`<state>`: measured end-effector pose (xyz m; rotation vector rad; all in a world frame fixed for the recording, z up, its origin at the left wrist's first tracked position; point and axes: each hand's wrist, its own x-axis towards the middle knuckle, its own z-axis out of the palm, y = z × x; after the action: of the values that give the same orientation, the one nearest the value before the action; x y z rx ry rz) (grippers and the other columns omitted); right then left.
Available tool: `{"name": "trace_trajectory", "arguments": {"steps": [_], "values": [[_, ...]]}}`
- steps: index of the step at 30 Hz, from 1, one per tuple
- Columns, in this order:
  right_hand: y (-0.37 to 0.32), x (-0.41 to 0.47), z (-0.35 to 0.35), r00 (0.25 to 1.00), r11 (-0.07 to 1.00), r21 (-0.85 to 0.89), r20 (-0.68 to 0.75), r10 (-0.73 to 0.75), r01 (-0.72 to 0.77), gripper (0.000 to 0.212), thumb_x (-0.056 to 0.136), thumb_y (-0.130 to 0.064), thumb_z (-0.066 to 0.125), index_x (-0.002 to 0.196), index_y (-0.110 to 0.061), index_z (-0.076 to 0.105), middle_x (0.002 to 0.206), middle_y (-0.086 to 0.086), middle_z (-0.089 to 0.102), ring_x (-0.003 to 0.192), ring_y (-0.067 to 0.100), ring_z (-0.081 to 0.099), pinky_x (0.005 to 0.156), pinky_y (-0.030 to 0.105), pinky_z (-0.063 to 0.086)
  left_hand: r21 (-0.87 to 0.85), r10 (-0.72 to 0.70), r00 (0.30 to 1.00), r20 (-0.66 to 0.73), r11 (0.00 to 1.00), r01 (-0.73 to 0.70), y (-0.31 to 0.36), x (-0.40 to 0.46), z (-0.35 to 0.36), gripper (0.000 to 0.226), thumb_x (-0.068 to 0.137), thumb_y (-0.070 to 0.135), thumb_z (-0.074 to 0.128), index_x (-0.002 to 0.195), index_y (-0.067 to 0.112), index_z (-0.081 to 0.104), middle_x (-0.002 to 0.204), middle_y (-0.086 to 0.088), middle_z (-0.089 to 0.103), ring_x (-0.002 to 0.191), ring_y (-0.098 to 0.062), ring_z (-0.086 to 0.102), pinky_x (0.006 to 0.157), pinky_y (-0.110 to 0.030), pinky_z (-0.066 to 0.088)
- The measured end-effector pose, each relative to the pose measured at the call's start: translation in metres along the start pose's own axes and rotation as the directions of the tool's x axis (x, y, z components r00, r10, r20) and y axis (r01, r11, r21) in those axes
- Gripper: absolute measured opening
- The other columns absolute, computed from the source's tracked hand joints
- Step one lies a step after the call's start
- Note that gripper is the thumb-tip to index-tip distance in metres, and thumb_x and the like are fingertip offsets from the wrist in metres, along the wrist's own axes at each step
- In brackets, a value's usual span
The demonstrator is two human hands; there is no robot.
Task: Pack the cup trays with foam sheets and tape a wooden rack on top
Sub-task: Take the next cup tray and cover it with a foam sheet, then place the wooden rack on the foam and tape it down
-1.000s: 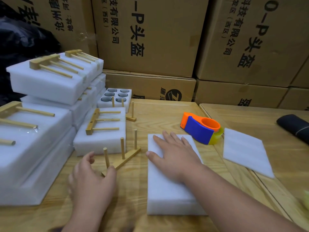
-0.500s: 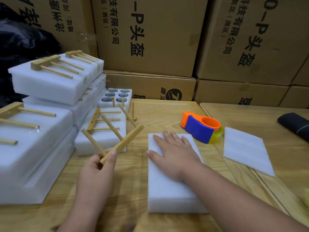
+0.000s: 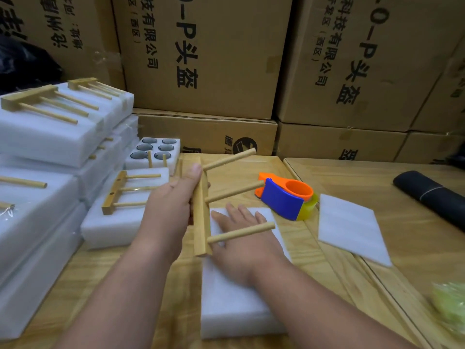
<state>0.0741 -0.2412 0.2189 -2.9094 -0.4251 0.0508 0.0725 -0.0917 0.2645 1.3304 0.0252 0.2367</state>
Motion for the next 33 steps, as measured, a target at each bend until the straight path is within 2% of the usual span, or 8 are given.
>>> {"name": "trace_trajectory", "arguments": {"steps": [3,6,11,14,18,22,27,33], "values": [[0.001,0.004,0.003,0.999,0.998,-0.062,-0.032,-0.005,0.003,0.064,0.096,-0.066,0.029,0.154,-0.041,0.022,0.169,-0.003,0.014,0.156,0.020,0.004,0.126,0.050,0.001,0.070,0.023,0.999,-0.025,0.997,-0.021,-0.013,0.002,0.009,0.052,0.083,0.059,0.063,0.056,0.016,0.055,0.053,0.001,0.045,0.048,-0.017,0.044,0.048,-0.025,0.037],[0.004,0.006,0.004,1.000,0.999,-0.055,-0.017,-0.005,0.004,0.069,0.097,-0.067,0.028,0.159,-0.041,0.015,0.171,-0.003,0.006,0.157,0.019,0.001,0.126,0.048,-0.001,0.167,0.122,0.988,-0.095,0.980,-0.105,-0.036,-0.005,0.006,0.054,0.084,0.063,0.058,0.051,0.023,0.043,0.050,0.008,0.037,0.050,-0.016,0.036,0.048,-0.026,0.034],[0.005,0.005,0.003,0.995,0.989,0.146,-0.093,0.028,-0.014,0.074,0.084,-0.068,0.033,0.154,-0.041,0.036,0.169,-0.011,0.017,0.157,0.012,0.006,0.127,0.039,0.000,0.005,-0.007,0.986,-0.165,1.000,0.007,-0.069,-0.016,-0.001,0.056,0.074,0.072,0.060,0.065,0.017,0.061,0.062,-0.015,0.054,0.061,-0.020,0.051,0.066,-0.039,0.046],[0.008,0.005,-0.001,0.981,0.939,0.343,-0.166,0.103,-0.041,0.056,0.077,-0.059,0.049,0.128,-0.039,0.063,0.153,-0.017,0.045,0.147,0.012,0.032,0.124,0.032,0.021,-0.020,-0.083,0.982,-0.170,0.997,0.081,-0.071,-0.016,0.000,0.053,0.082,0.066,0.061,0.079,0.013,0.068,0.068,-0.008,0.057,0.062,-0.018,0.054,0.066,-0.036,0.045],[0.007,0.004,-0.003,0.954,0.746,0.666,-0.217,0.207,-0.011,0.016,0.075,-0.032,0.060,0.085,-0.030,0.073,0.103,-0.015,0.069,0.110,0.012,0.061,0.103,0.040,0.048,-0.091,-0.164,0.965,-0.203,0.985,0.148,-0.069,-0.015,0.003,0.038,0.097,0.049,0.061,0.090,0.014,0.075,0.082,0.000,0.069,0.063,-0.006,0.062,0.061,-0.019,0.052],[0.008,0.002,-0.013,0.975,0.392,0.919,-0.128,0.181,0.048,0.029,0.067,-0.020,0.048,0.072,-0.007,0.073,0.067,0.005,0.069,0.072,0.016,0.061,0.071,0.027,0.051,-0.043,-0.205,0.956,-0.210,0.979,0.201,-0.062,-0.016,0.008,0.035,0.094,0.055,0.061,0.092,0.020,0.069,0.079,-0.002,0.053,0.058,-0.011,0.048,0.058,-0.030,0.043],[0.019,-0.007,-0.020,0.979,0.291,0.943,-0.190,0.071,0.162,0.027,0.080,-0.008,0.051,0.087,0.001,0.076,0.073,0.007,0.072,0.070,0.018,0.057,0.066,0.024,0.050,0.090,-0.169,0.962,-0.214,0.977,0.192,-0.058,-0.017,0.013,0.044,0.094,0.057,0.059,0.081,0.015,0.057,0.053,0.004,0.041,0.043,-0.009,0.038,0.044,-0.023,0.036],[0.026,-0.012,-0.022,0.975,0.190,0.960,-0.218,0.043,0.206,0.023,0.083,-0.018,0.060,0.089,-0.006,0.078,0.077,0.019,0.073,0.075,0.024,0.062,0.068,0.023,0.053,0.137,-0.110,0.979,-0.170,0.982,0.134,-0.063,-0.017,0.013,0.057,0.095,0.060,0.057,0.079,0.006,0.063,0.059,0.001,0.045,0.058,-0.015,0.046,0.060,-0.034,0.037]]}}
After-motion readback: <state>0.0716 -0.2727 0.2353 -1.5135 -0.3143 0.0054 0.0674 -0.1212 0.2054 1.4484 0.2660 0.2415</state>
